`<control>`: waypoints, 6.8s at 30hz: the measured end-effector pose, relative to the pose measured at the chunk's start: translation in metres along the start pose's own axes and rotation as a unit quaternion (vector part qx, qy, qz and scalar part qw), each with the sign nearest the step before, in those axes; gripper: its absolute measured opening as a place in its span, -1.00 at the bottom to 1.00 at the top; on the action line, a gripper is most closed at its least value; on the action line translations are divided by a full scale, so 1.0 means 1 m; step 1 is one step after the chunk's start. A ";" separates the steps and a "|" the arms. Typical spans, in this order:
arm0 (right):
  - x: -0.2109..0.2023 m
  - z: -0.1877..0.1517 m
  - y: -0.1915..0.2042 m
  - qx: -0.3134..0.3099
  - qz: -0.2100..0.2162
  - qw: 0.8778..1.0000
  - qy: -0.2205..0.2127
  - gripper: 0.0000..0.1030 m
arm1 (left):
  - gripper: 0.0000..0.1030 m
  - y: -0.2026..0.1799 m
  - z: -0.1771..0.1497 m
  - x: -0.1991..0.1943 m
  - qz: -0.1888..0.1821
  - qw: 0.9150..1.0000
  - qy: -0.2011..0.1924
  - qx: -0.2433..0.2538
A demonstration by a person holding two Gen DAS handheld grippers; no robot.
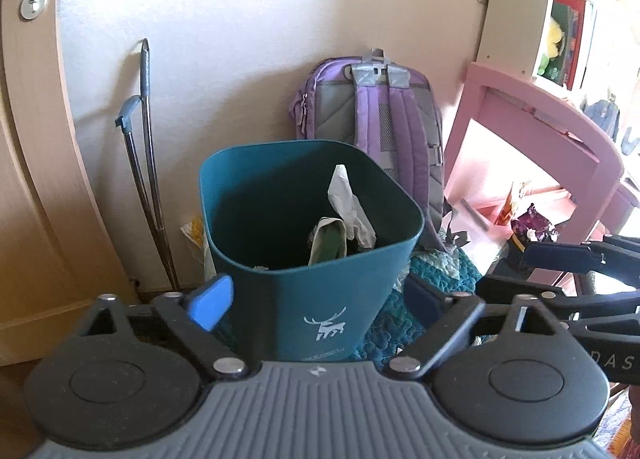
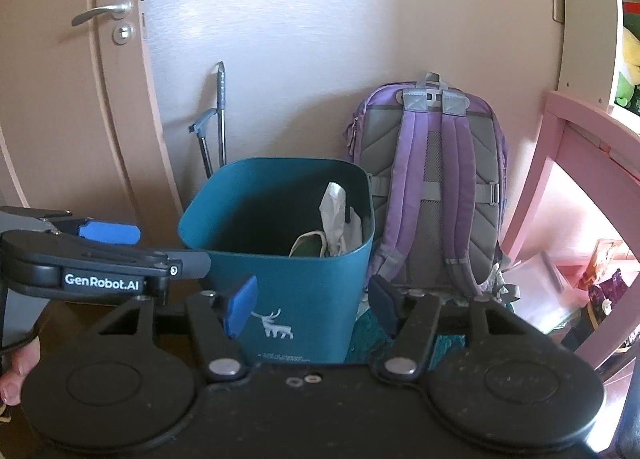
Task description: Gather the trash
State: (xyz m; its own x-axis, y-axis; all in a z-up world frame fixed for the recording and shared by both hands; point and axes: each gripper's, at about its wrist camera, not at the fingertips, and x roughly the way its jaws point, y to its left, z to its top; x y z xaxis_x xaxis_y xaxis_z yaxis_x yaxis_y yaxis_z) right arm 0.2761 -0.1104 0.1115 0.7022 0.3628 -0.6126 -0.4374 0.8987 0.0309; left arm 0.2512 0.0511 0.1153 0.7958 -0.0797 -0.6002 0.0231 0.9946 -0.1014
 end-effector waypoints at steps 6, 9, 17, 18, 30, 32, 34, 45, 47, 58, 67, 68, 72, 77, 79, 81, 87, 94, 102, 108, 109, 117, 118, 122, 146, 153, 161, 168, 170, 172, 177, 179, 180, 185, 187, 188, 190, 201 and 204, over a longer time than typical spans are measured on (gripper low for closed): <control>-0.009 -0.021 0.001 0.009 0.006 1.000 0.014 0.23 | 0.97 0.000 -0.027 -0.014 -0.014 1.000 -0.010 0.014; -0.003 -0.043 -0.003 0.019 0.004 0.999 0.032 0.25 | 0.97 0.000 -0.053 -0.015 -0.034 0.999 0.002 0.027; 0.073 -0.154 -0.030 0.069 -0.025 0.985 0.157 0.27 | 0.97 -0.005 -0.170 0.037 -0.044 0.994 0.091 0.052; 0.088 -0.172 -0.035 0.084 -0.028 0.980 0.180 0.27 | 0.97 -0.004 -0.186 0.049 -0.043 0.992 0.110 0.048; 0.233 -0.341 -0.081 0.238 -0.081 0.904 0.347 0.26 | 0.97 0.018 -0.357 0.198 0.000 0.940 0.340 -0.035; 0.252 -0.360 -0.093 0.277 -0.091 0.886 0.361 0.26 | 0.97 0.020 -0.381 0.220 0.016 0.928 0.368 -0.050; 0.272 -0.379 -0.104 0.315 -0.105 0.865 0.377 0.26 | 0.97 0.020 -0.401 0.241 0.013 0.916 0.398 -0.059; 0.354 -0.486 -0.133 0.431 -0.142 0.781 0.429 0.26 | 0.97 0.021 -0.520 0.325 0.001 0.834 0.551 -0.031; 0.365 -0.499 -0.134 0.439 -0.142 0.775 0.432 0.26 | 0.96 0.018 -0.541 0.334 0.002 0.818 0.574 -0.023; 0.401 -0.559 -0.144 0.484 -0.155 0.736 0.446 0.21 | 0.75 0.033 -0.598 0.364 0.001 0.783 0.620 -0.056; 0.407 -0.567 -0.142 0.488 -0.181 0.734 0.436 0.22 | -0.11 0.039 -0.615 0.369 0.001 0.770 0.634 -0.069; 0.406 -0.565 -0.139 0.484 -0.185 0.735 0.438 0.20 | -0.21 0.039 -0.617 0.370 0.002 0.769 0.635 -0.071; 0.404 -0.557 -0.125 0.458 -0.210 0.741 0.444 -0.33 | -0.47 0.040 -0.618 0.372 0.002 0.768 0.636 -0.076; 0.410 -0.547 -0.114 0.423 -0.199 0.760 0.451 -0.55 | -0.55 0.046 -0.614 0.376 0.002 0.770 0.633 -0.087; 0.409 -0.537 -0.108 0.406 -0.198 0.772 0.448 -0.57 | -0.56 0.048 -0.606 0.376 0.002 0.772 0.629 -0.089; 0.405 -0.524 -0.103 0.380 -0.198 0.787 0.445 -0.59 | -0.56 0.046 -0.591 0.373 0.008 0.779 0.622 -0.082; 0.373 -0.475 -0.084 0.342 -0.192 0.819 0.420 -0.62 | -0.56 0.042 -0.532 0.358 0.005 0.813 0.576 -0.085; 0.321 -0.403 -0.058 0.286 -0.170 0.869 0.366 -0.63 | -0.56 0.039 -0.437 0.307 -0.002 0.865 0.491 -0.105; 0.232 -0.309 -0.038 0.209 -0.116 0.935 0.262 -0.63 | -0.56 0.030 -0.355 0.213 -0.004 0.914 0.398 -0.078; 0.152 -0.254 -0.038 0.155 -0.074 0.970 0.171 -0.63 | -0.56 0.013 -0.300 0.145 -0.019 0.950 0.305 -0.060; 0.148 -0.254 -0.042 0.152 -0.068 0.973 0.158 -0.63 | -0.56 0.011 -0.291 0.134 -0.024 0.956 0.288 -0.057; 0.061 -0.178 -0.038 0.113 -0.039 0.992 0.033 -0.63 | -0.56 -0.007 -0.208 0.063 -0.049 0.985 0.156 -0.052; 0.053 -0.170 -0.038 0.108 -0.037 0.993 0.019 -0.63 | -0.55 -0.007 -0.198 0.055 -0.052 0.987 0.141 -0.053; 0.021 -0.131 -0.036 0.079 -0.027 0.996 -0.030 -0.63 | -0.55 -0.005 -0.158 0.027 -0.063 0.992 0.091 -0.058; 0.055 0.059 -0.006 -0.038 -0.033 0.992 -0.115 -0.63 | -0.55 0.030 0.049 0.035 -0.059 0.996 -0.046 -0.044; 0.118 0.057 0.000 -0.055 -0.024 0.997 -0.052 -0.63 | -0.55 0.042 0.055 0.098 -0.041 0.998 -0.004 -0.040; 0.163 0.044 0.008 -0.080 -0.021 0.997 -0.005 -0.63 | -0.55 0.057 0.060 0.151 -0.019 0.998 0.040 -0.048; 0.186 0.039 0.009 -0.085 -0.019 0.996 0.024 -0.61 | -0.54 0.056 0.061 0.181 -0.019 0.996 0.082 -0.035; 0.191 0.038 0.007 -0.083 -0.016 0.996 0.034 -0.61 | -0.54 0.052 0.061 0.187 -0.019 0.995 0.094 -0.028; 0.194 0.036 0.006 -0.082 -0.020 0.996 0.036 -0.61 | -0.53 0.048 0.060 0.193 -0.018 0.994 0.104 -0.022; 0.194 0.033 0.003 -0.075 -0.020 0.996 0.042 -0.56 | -0.52 0.042 0.055 0.202 -0.017 0.992 0.124 -0.013; 0.193 0.033 0.001 -0.071 -0.020 0.996 0.043 -0.51 | -0.52 0.041 0.053 0.202 -0.018 0.991 0.129 -0.011; 0.191 0.032 0.001 -0.071 -0.019 0.996 0.043 -0.47 | -0.50 0.041 0.052 0.202 -0.019 0.991 0.132 -0.010; 0.182 0.032 0.003 -0.071 -0.019 0.996 0.041 -0.33 | -0.23 0.036 0.052 0.193 -0.005 0.992 0.128 -0.002; 0.175 0.032 0.000 -0.062 -0.015 0.997 0.037 -0.31 | -0.12 0.034 0.053 0.184 -0.001 0.993 0.117 0.002; 0.170 0.032 -0.002 -0.055 -0.014 0.998 0.033 -0.27 | -0.06 0.034 0.053 0.179 0.000 0.994 0.110 0.002; 0.162 0.034 -0.005 -0.049 -0.013 0.998 0.025 -0.18 | 0.02 0.031 0.055 0.167 0.001 0.995 0.097 0.001; 0.092 0.035 -0.014 -0.027 0.007 0.999 -0.032 0.14 | 0.60 0.022 0.044 0.077 0.025 0.999 -0.021 0.002; 0.073 0.033 -0.014 -0.022 0.016 0.999 -0.046 0.17 | 0.61 0.018 0.040 0.055 0.027 0.999 -0.039 0.001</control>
State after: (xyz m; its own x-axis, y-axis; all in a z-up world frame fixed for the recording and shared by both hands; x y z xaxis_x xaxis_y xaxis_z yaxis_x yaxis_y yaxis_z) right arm 0.3517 -0.0887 0.0921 0.7352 0.4150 -0.5360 -0.4841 0.8749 0.0133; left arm 0.3198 0.0670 0.1119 0.8407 -0.0202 -0.5411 -0.0208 0.9974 -0.0695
